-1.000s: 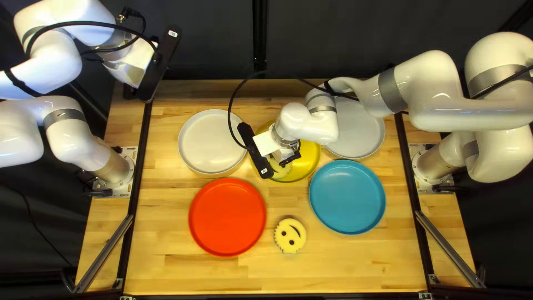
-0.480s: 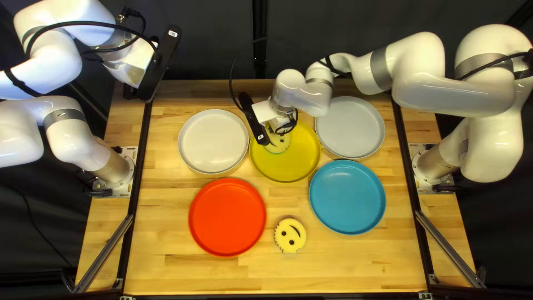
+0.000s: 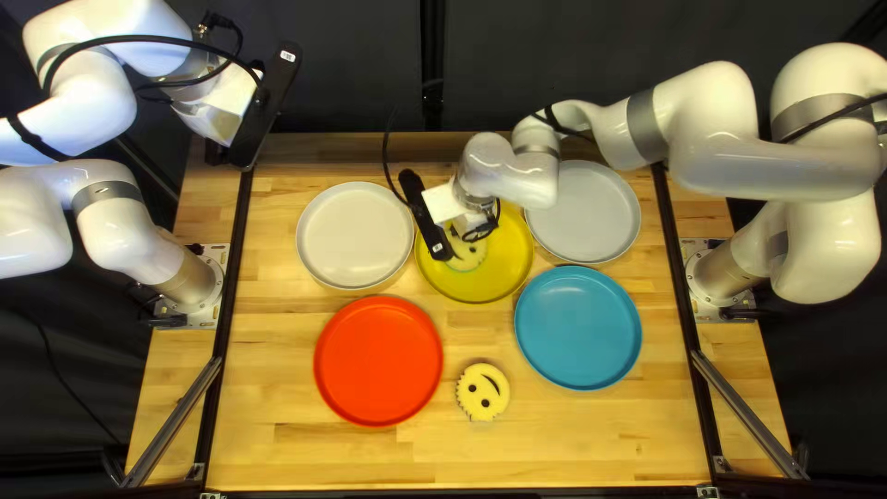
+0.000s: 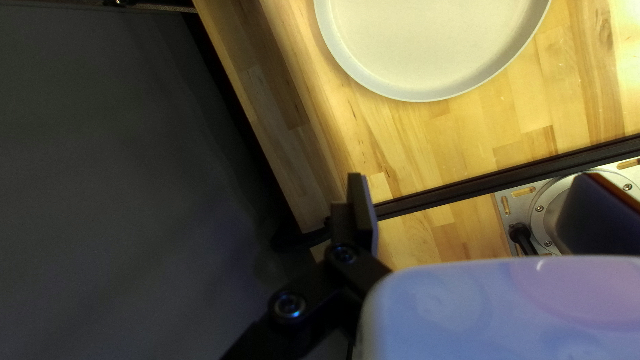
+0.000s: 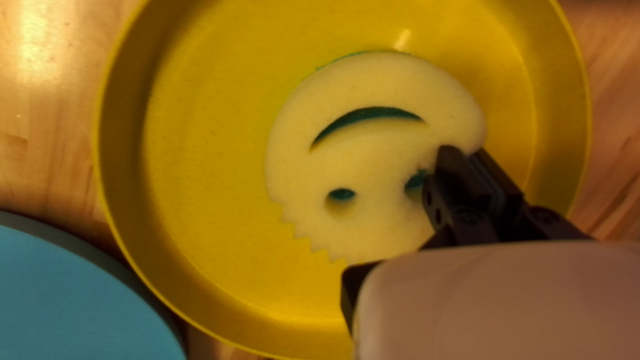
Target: Pick up sponge and scrub the plate
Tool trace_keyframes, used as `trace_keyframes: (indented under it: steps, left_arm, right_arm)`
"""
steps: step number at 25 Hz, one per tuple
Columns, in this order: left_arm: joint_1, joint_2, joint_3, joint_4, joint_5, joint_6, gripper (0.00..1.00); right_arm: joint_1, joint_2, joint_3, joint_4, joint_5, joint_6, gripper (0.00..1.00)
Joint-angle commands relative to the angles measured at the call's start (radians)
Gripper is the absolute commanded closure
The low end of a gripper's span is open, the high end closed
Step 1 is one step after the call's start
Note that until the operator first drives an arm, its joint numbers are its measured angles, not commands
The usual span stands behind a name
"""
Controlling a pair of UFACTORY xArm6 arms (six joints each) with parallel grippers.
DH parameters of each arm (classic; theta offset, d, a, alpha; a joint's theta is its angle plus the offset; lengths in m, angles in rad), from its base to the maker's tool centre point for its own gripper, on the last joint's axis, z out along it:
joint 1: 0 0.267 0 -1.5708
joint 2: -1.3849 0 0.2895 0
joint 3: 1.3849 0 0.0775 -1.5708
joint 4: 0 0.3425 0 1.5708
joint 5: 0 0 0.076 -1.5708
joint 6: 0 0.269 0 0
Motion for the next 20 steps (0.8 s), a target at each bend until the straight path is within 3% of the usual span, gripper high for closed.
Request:
trace_keyframes:
  steps: [1,6,12,20]
  left_arm:
    - [0.000,0.000,0.000,0.000,0.000,0.000,0.00]
    - [0.000,0.000,0.000,0.000,0.000,0.000,0.00]
    - [0.000,0.000,0.000,0.000,0.000,0.000,0.00]
    - [0.000,0.000,0.000,0.000,0.000,0.000,0.00]
  right_arm:
    - [0.021,-0.002,0.011,-0.022,-0.014,0.020,1.00]
    - [-0.027,0.005,0.016,0.000,-0.026,-0.045,1.00]
    - [-0.153,0.006,0.016,0.075,-0.025,-0.199,1.00]
    - [-0.185,-0.025,0.046,0.093,-0.024,-0.220,1.00]
